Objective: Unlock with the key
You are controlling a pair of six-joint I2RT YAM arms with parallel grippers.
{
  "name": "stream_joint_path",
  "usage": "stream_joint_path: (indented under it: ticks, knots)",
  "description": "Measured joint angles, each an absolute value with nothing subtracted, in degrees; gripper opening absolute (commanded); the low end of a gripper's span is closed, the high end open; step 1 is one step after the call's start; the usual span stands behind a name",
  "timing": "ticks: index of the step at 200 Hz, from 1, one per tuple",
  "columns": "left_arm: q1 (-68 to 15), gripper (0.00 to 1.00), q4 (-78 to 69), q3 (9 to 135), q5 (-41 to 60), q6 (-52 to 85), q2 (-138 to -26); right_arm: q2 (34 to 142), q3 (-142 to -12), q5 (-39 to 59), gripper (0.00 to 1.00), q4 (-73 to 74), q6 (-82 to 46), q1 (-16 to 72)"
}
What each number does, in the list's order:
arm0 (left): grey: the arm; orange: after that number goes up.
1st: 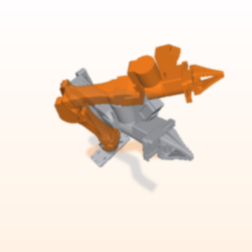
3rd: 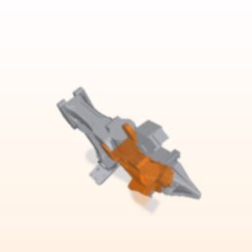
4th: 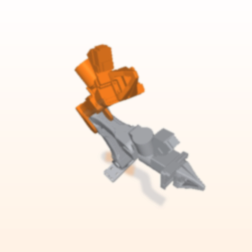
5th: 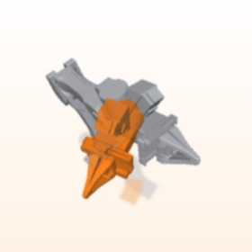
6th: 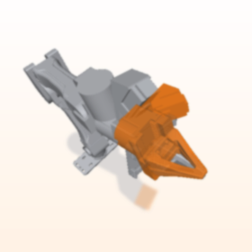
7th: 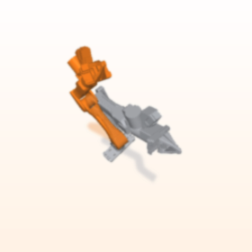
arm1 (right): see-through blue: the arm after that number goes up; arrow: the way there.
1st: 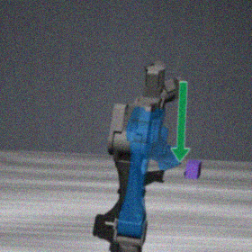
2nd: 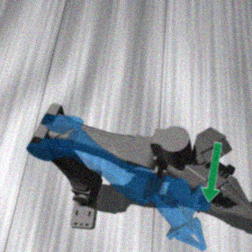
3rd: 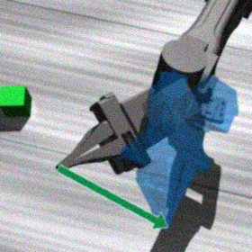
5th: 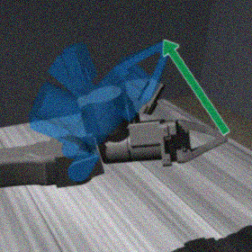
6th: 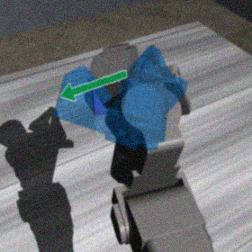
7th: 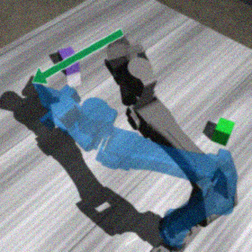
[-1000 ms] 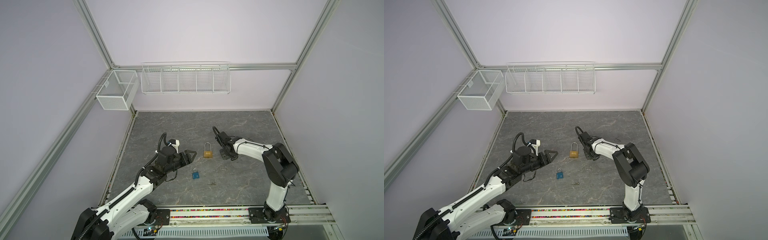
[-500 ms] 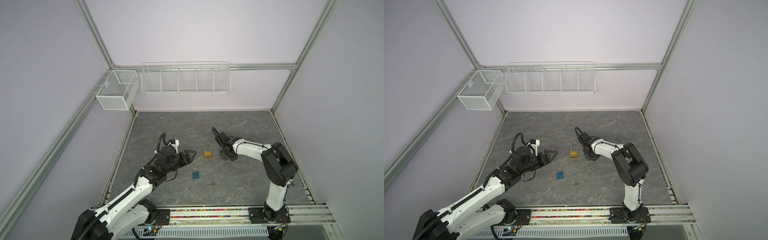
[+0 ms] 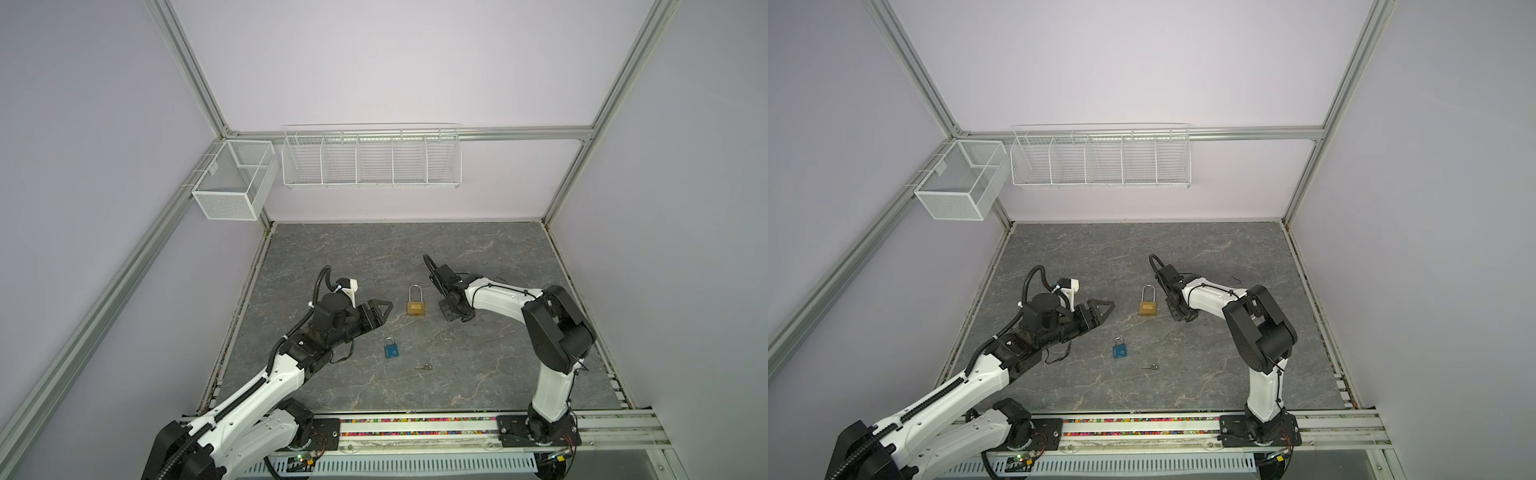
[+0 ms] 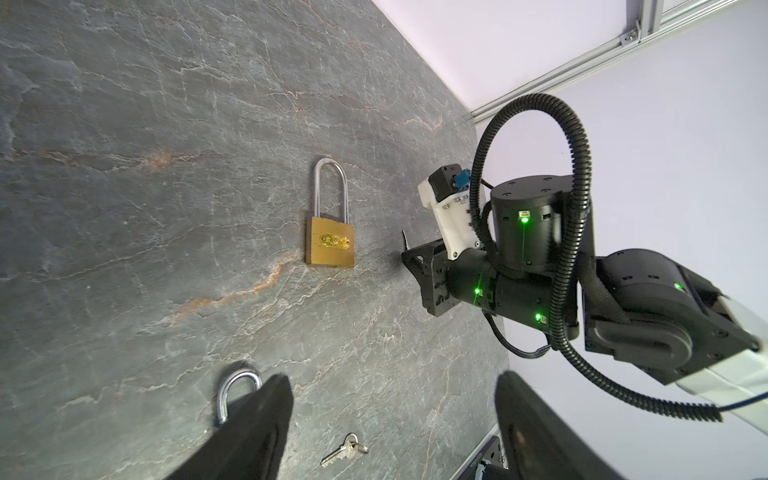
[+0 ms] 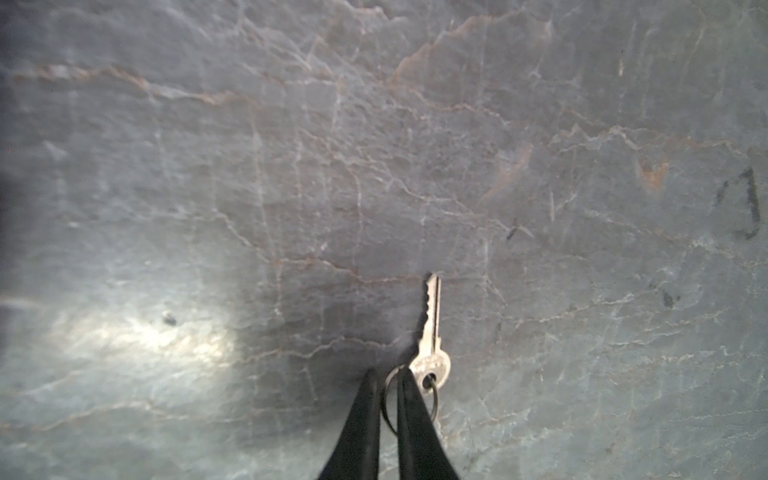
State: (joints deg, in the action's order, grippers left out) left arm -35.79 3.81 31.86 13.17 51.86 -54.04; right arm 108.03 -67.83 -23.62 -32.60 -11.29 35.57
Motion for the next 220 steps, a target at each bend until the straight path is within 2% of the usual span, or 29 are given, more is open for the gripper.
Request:
stream_joint_path:
  ticks: [131, 220]
  knots:
    - [-35.8, 0.78, 4.6, 31.9, 12.3, 51.9, -53.0, 107.6, -67.8, -24.7, 0.07, -33.0, -9.6, 35.8]
    - [-35.8, 0.79, 4.7, 31.9, 11.9, 51.9, -52.4, 105.5, -67.8, -25.0, 0.07, -33.3, -8.5, 35.8]
